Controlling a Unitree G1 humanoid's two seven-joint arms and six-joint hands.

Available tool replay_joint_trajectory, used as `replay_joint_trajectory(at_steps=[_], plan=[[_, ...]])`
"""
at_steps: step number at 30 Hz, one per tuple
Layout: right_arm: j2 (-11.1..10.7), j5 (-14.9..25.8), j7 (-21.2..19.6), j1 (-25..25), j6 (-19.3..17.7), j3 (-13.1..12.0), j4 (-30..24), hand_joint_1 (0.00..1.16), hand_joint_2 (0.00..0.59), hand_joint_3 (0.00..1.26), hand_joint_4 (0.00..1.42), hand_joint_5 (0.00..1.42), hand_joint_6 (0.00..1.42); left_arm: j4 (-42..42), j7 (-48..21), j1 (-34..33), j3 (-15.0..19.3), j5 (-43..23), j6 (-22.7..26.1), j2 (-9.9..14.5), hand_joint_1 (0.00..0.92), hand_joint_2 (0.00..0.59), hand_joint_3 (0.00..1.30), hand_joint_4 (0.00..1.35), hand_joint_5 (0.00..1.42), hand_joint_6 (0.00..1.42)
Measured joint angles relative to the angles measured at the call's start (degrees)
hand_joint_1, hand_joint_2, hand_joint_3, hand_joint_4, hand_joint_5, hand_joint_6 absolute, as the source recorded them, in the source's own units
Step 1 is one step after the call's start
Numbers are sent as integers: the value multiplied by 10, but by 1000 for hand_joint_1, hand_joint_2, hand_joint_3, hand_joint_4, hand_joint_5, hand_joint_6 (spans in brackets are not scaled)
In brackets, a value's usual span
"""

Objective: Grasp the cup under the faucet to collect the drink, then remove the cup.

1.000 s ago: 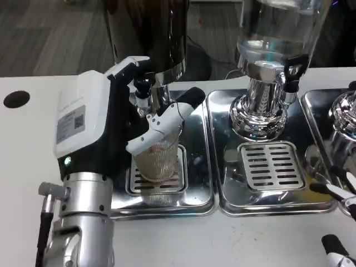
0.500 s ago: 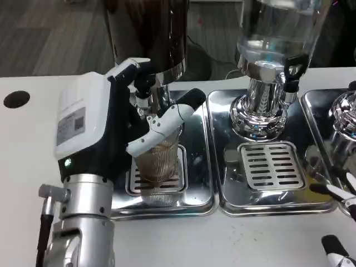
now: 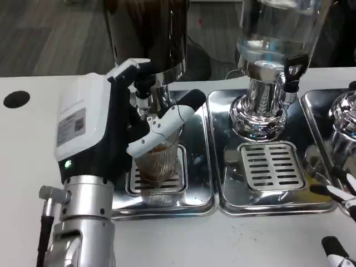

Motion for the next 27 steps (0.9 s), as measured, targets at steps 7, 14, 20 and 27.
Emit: replay_joint_trajectory(at_steps=[7, 14, 20, 27], plan=[[1, 0, 0, 1, 0, 0, 0, 435, 426, 190, 0, 0, 0, -5, 0, 9, 0, 0, -5, 0, 0, 44, 440, 407, 913, 934], [1, 1, 0, 0, 0, 0, 0, 436, 423, 197, 0, 0, 0, -5, 0, 9, 1, 0, -7, 0, 0, 45, 440, 407, 913, 932], [1, 6, 4, -2, 0, 0, -2, 437, 421, 199, 0, 0, 0, -5, 0, 8, 2, 0, -7, 0, 0, 46, 440, 407, 913, 932], [1, 7, 10, -3, 7, 0, -3, 437, 421, 199, 0, 0, 0, -5, -1, 7, 4, -3, -7, 0, 0, 47, 407, 366, 913, 932]])
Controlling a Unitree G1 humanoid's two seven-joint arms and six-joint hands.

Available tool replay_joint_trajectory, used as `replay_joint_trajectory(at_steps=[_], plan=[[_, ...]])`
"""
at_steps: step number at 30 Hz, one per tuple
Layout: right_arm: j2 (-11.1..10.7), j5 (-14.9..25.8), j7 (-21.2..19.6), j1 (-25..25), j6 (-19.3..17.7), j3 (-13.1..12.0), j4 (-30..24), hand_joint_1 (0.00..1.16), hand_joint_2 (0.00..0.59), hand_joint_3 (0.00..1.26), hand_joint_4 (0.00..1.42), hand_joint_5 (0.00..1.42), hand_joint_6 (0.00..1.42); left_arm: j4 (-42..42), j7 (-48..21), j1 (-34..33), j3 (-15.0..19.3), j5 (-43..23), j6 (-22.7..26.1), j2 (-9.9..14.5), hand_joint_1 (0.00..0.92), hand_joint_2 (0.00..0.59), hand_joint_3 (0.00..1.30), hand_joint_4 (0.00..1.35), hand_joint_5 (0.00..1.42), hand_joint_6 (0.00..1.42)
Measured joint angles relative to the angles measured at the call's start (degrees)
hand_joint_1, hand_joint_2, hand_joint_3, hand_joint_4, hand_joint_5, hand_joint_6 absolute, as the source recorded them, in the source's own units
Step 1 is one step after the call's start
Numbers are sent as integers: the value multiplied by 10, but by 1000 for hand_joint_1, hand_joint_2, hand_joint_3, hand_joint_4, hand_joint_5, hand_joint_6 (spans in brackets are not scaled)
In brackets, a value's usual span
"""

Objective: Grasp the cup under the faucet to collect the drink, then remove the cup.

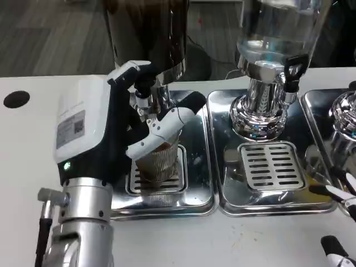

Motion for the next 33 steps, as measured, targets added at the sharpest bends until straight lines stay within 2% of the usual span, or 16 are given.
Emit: replay_joint_trajectory(at_steps=[11, 13, 15, 19, 23, 30, 33], plan=[[1, 0, 3, -1, 3, 1, -1, 437, 421, 199, 0, 0, 0, 0, 0, 0, 17, -12, -9, 0, 0, 47, 367, 324, 866, 947], [3, 0, 3, -1, 3, 3, -1, 437, 421, 199, 0, 0, 0, 0, 0, 1, 19, -21, -11, 0, 0, 47, 329, 275, 792, 938], [3, 0, 3, -1, 4, 6, -2, 437, 421, 199, 0, 0, 0, -1, 0, 2, 21, -22, -13, 1, 0, 43, 292, 208, 650, 921], [3, 0, 3, -1, 4, 9, -2, 439, 409, 199, 0, 0, 0, -9, 1, 8, 30, -25, -23, 1, 0, 34, 184, 30, 267, 663], [3, 14, 7, -2, 4, 11, -2, 441, 404, 200, 0, 0, 0, -15, 15, 19, 41, -25, -43, 1, 0, 30, 95, 0, 105, 514], [2, 32, 16, -6, 5, 15, 0, 443, 403, 200, 0, 0, 0, -24, 34, 37, 49, -19, -63, 0, 0, 30, 116, 0, 85, 446], [2, 41, 21, -7, 5, 15, 2, 441, 392, 200, 10, 11, 0, -38, 28, 43, 49, 12, -63, 7, 0, 28, 140, 0, 115, 445]])
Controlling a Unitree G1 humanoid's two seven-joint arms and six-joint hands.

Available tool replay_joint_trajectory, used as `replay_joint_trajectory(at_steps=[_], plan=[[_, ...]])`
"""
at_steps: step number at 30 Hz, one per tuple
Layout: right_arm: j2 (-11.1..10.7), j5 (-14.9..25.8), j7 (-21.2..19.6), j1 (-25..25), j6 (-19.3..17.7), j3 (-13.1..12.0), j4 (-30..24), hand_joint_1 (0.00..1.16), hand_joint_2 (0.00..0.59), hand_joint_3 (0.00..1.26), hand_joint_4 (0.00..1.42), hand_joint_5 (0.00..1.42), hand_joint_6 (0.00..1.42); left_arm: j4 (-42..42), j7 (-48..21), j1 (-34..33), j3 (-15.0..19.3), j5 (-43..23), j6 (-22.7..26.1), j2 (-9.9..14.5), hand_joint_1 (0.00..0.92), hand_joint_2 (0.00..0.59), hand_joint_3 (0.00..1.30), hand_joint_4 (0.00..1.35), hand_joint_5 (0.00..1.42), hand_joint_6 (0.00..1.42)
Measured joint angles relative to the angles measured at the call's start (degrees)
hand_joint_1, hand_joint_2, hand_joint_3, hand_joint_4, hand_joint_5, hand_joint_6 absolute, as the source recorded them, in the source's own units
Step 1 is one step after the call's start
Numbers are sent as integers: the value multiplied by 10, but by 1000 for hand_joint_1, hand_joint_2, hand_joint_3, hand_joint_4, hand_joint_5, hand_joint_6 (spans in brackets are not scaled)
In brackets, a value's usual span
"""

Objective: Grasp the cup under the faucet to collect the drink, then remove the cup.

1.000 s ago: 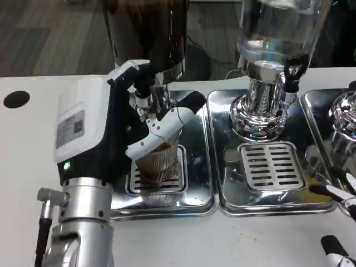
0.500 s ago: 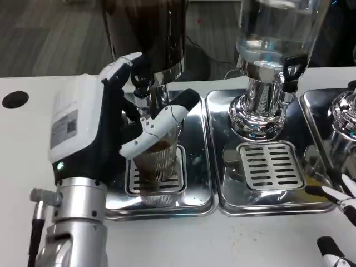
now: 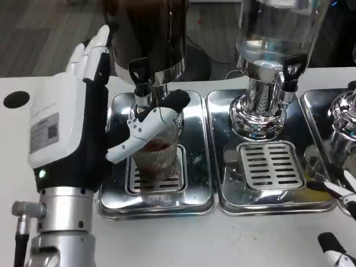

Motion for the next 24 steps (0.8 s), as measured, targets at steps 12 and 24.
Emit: replay_joint_trajectory(at_steps=[12, 24], plan=[[-3, 127, 62, -9, 26, 9, 25, 493, 295, 199, 44, 58, 0, -51, -139, 64, -4, 144, 27, 41, 0, 28, 175, 31, 138, 445], [1, 161, 95, -14, 34, 8, 23, 529, 268, 211, 64, 72, 0, -102, -162, 182, 19, 168, -4, 46, 0, 26, 171, 33, 141, 445]])
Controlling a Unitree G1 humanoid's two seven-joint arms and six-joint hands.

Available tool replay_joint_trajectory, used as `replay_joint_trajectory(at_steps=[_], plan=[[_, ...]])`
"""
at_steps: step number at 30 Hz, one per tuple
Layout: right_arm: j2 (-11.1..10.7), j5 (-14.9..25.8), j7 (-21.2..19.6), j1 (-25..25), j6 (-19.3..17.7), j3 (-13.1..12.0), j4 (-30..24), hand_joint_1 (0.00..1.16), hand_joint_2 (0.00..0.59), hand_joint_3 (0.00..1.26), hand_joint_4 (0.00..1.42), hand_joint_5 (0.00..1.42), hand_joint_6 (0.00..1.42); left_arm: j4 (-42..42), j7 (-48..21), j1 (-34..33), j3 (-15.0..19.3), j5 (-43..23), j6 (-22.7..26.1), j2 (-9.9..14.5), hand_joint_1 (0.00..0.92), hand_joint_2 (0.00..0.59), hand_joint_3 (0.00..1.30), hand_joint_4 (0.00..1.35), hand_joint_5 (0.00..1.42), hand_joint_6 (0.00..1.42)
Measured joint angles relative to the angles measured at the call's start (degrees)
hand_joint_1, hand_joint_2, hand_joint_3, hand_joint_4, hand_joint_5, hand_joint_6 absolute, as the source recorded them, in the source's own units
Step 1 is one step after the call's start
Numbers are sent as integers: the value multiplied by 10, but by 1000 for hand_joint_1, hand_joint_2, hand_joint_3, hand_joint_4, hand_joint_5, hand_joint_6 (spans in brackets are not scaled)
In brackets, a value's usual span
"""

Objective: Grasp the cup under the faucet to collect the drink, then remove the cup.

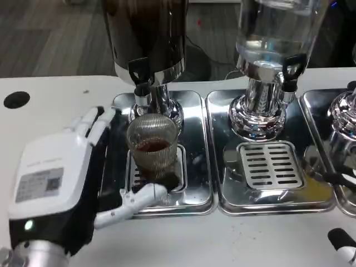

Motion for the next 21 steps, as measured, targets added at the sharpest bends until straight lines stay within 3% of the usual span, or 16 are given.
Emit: replay_joint_trajectory(at_steps=[6, 12, 16, 21], plan=[[3, 16, 13, -12, 24, 2, 0, 560, 226, 228, 93, 96, 7, 5, -5, 43, 18, 0, -6, 2, 0, 22, 168, 33, 141, 445], [3, 18, 20, -59, 81, 7, 4, 603, 187, 251, 146, 140, 68, 20, -4, 89, 33, -2, -15, 2, 0, 29, 167, 42, 150, 445], [3, 1, 22, -108, 128, 23, 7, 606, 181, 262, 163, 161, 88, 21, 20, 121, 41, -6, -31, 2, 0, 29, 166, 46, 153, 445], [3, -19, 26, -157, 156, 50, 22, 605, 175, 255, 164, 167, 106, 20, 38, 149, 47, -24, -49, 0, 0, 29, 171, 51, 155, 445]])
